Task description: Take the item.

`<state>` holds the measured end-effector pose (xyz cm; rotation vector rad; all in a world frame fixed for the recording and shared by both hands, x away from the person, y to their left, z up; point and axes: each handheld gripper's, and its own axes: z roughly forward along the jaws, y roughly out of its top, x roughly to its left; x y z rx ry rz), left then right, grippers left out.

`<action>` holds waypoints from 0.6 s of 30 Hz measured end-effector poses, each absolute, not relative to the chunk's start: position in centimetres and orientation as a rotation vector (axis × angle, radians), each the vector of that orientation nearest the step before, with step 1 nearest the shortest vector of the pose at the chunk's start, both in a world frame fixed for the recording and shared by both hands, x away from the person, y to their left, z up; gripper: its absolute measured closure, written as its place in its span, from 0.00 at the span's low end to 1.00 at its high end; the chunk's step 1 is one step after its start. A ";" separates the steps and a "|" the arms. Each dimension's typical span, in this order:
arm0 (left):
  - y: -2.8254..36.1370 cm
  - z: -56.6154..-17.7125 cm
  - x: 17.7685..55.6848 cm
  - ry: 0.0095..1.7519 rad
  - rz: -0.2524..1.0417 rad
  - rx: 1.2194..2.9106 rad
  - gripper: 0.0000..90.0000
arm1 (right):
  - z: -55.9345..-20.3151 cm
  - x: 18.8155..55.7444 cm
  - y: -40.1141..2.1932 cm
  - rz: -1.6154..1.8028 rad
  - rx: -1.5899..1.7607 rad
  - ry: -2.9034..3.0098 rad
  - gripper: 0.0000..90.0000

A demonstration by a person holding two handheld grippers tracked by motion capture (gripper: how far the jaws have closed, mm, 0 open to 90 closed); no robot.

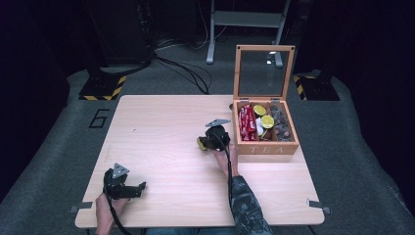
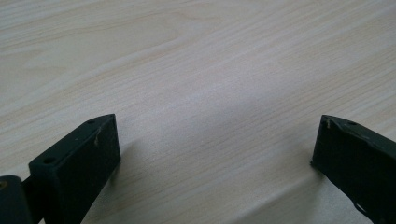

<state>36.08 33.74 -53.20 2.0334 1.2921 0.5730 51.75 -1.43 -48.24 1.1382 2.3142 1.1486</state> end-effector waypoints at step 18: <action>33.7 -53.2 36.1 1.293 0.571 2.031 0.01 | -48.3 51.5 -1.3 1.080 1.145 2.310 0.47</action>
